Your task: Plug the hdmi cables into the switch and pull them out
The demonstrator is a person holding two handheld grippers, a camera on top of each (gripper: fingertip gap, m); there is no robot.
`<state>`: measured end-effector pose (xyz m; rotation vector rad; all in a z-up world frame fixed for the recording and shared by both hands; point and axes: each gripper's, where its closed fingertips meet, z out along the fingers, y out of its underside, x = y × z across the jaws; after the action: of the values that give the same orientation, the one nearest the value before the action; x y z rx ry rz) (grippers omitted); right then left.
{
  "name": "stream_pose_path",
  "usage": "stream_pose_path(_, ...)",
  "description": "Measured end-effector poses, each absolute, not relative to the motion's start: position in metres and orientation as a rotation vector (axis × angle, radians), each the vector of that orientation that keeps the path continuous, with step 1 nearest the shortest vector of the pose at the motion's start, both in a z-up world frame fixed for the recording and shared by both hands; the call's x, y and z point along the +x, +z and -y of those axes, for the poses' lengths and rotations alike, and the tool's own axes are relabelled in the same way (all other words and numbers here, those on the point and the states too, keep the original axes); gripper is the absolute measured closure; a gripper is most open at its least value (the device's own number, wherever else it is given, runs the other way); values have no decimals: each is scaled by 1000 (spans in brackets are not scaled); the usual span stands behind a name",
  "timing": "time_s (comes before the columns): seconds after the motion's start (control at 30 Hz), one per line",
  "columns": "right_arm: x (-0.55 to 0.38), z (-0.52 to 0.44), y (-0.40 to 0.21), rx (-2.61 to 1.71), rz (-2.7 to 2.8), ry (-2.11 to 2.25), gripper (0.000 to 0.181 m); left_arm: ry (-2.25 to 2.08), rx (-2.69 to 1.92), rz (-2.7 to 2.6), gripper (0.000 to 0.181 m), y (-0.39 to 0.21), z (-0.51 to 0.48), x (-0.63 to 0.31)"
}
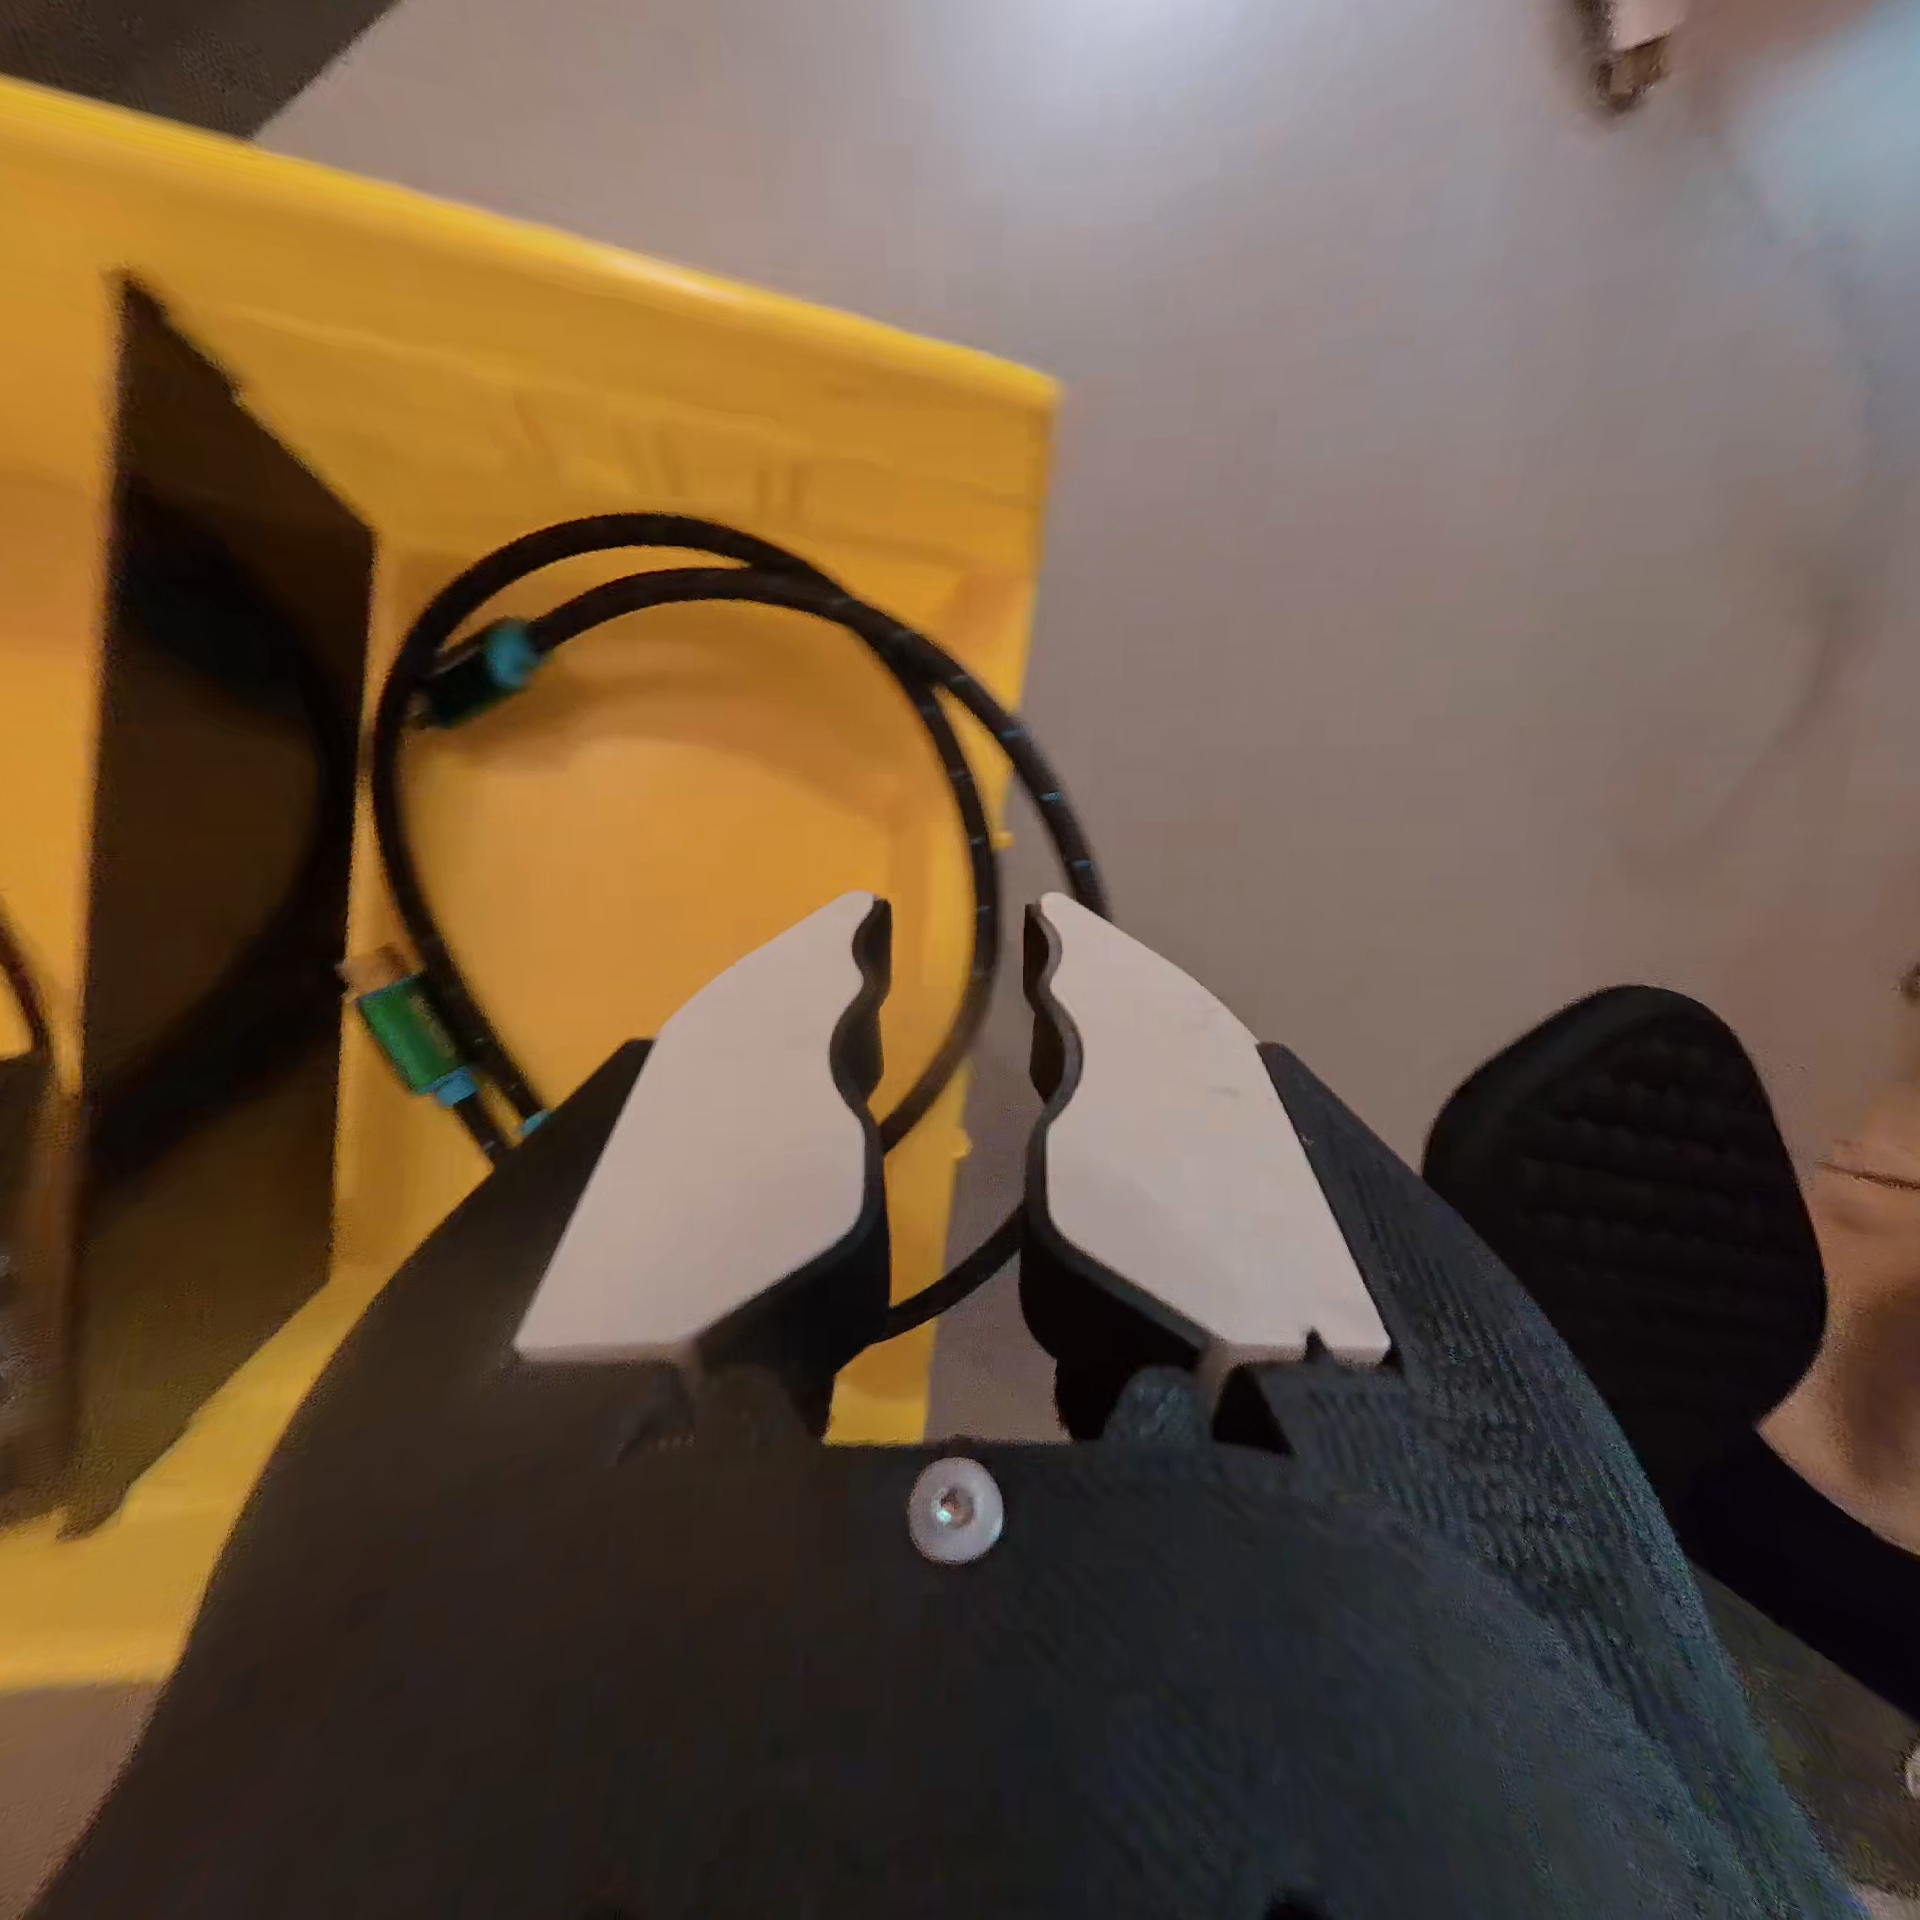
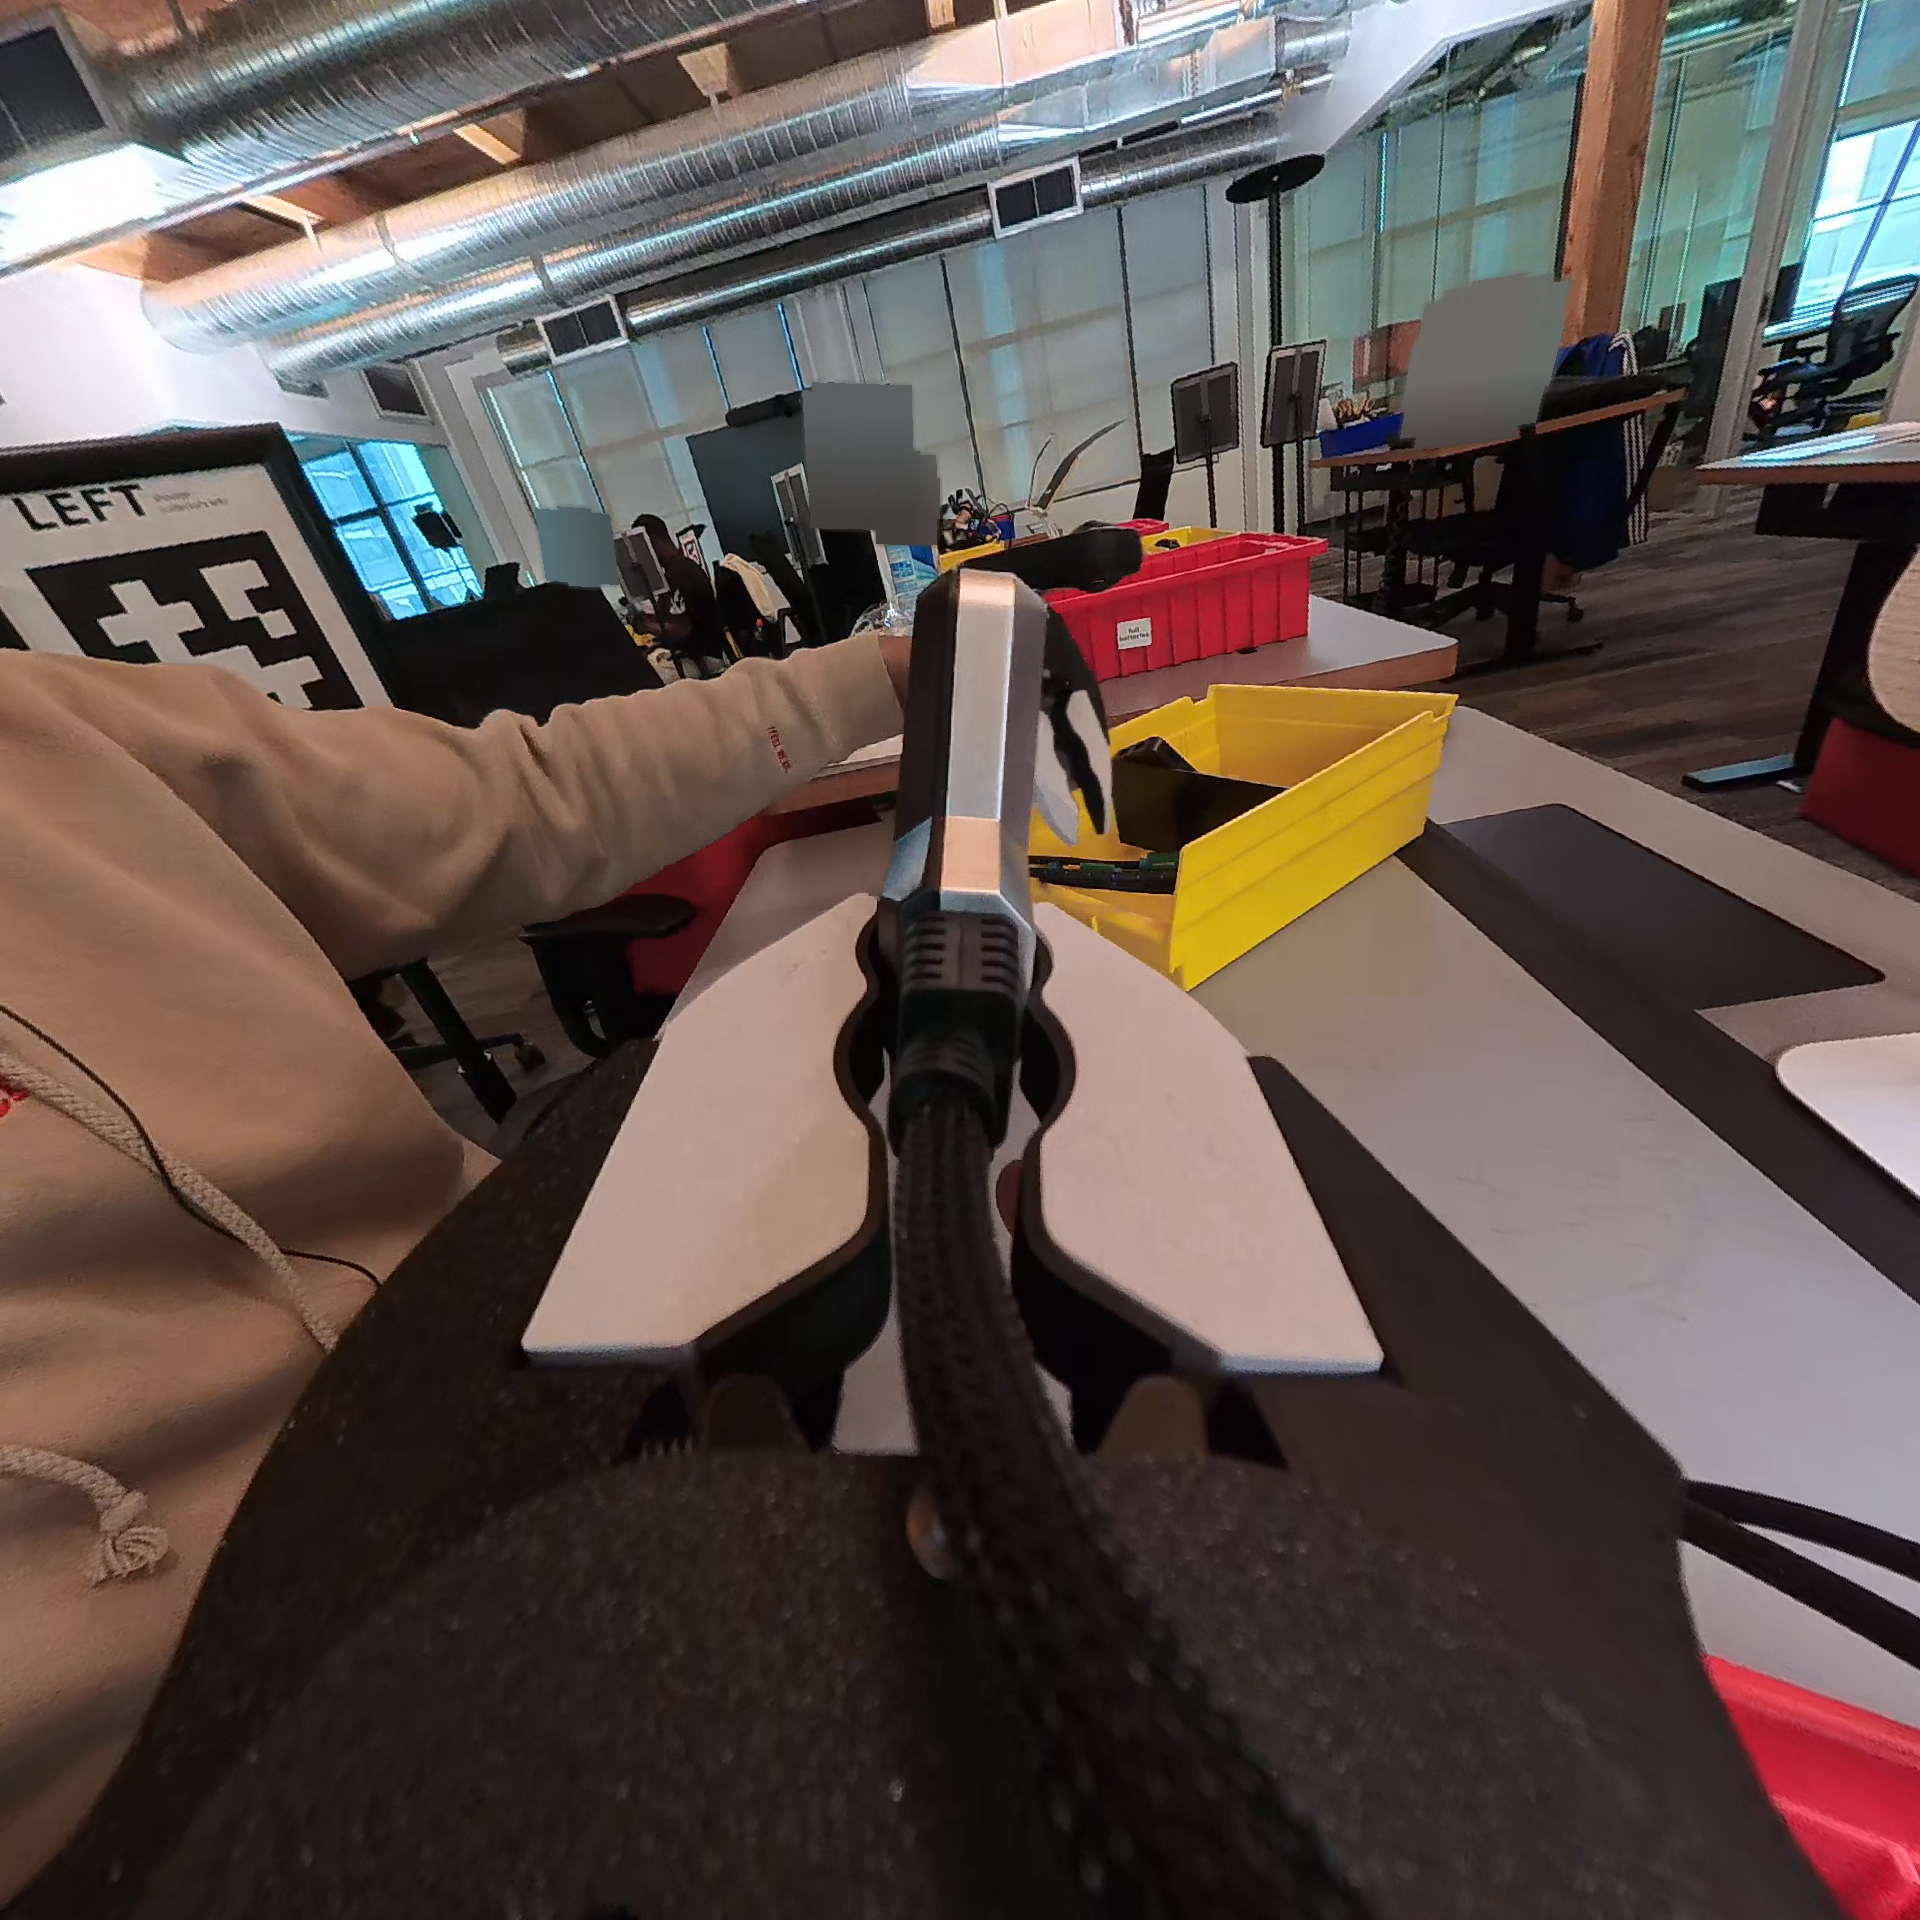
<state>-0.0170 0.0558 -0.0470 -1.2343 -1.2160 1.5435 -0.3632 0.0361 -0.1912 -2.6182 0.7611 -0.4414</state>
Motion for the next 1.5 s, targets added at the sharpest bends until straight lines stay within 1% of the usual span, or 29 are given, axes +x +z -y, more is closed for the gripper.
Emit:
stream_pose_path(0.03, -16, -57, -47, -1234, 1213, 1544, 159, -467, -2611, -792, 156, -190, -33, -355)
stream_pose_path(0.13, -14, -59, -46, -1231, 1199, 1554, 159, -498, -2614, -854, 156, -189, -24, -340)
stream_pose_path(0.23, -14, -59, -46, -1231, 1196, 1552, 160, -436, -2638, -896, 156, -193, -18, -335)
stream_pose_path(0.4, -13, -57, -43, -1224, 1201, 1542, 159, -43, -2682, -978, 156, -213, -16, -350)
stream_pose_path(0.43, -13, -57, -43, -1223, 1201, 1541, 159, 15, -2664, -995, 160, -214, -16, -350)
stream_pose_path(0.47, -12, -57, -43, -1221, 1201, 1541, 159, 63, -2640, -997, 169, -211, -18, -349)
stream_pose_path(0.5, -12, -57, -42, -1219, 1200, 1543, 160, 130, -2608, -984, 171, -205, -21, -351)
stream_pose_path(0.7, -9, -56, -37, -1200, 1187, 1550, 160, 641, -2387, -867, 174, -129, -44, -397)
stream_pose_path(0.87, -5, -53, -30, -1177, 1188, 1537, 159, 859, -2181, -725, 174, -53, -54, -420)
stream_pose_path(0.97, 0, -54, -25, -1161, 1175, 1538, 159, 900, -2086, -696, 174, -11, -49, -411)
stream_pose_path(1.03, 4, -55, -23, -1153, 1163, 1539, 160, 852, -2043, -699, 174, 10, -43, -393)
stream_pose_path(1.1, 9, -56, -20, -1147, 1152, 1539, 159, 714, -2008, -709, 174, 26, -37, -366)
stream_pose_path(1.23, 23, -55, -16, -1127, 1160, 1562, 159, 217, -1976, -746, 174, 28, -24, -292)
stream_pose_path(1.3, 31, -53, -13, -1107, 1165, 1566, 159, -79, -1980, -740, 175, 15, -17, -255)
stream_pose_path(1.37, 39, -49, -8, -1080, 1168, 1585, 160, -337, -2024, -700, 174, -13, -15, -230)
stream_pose_path(1.5, 54, -43, -3, -1039, 1192, 1592, 159, -571, -2140, -598, 174, -93, -24, -212)
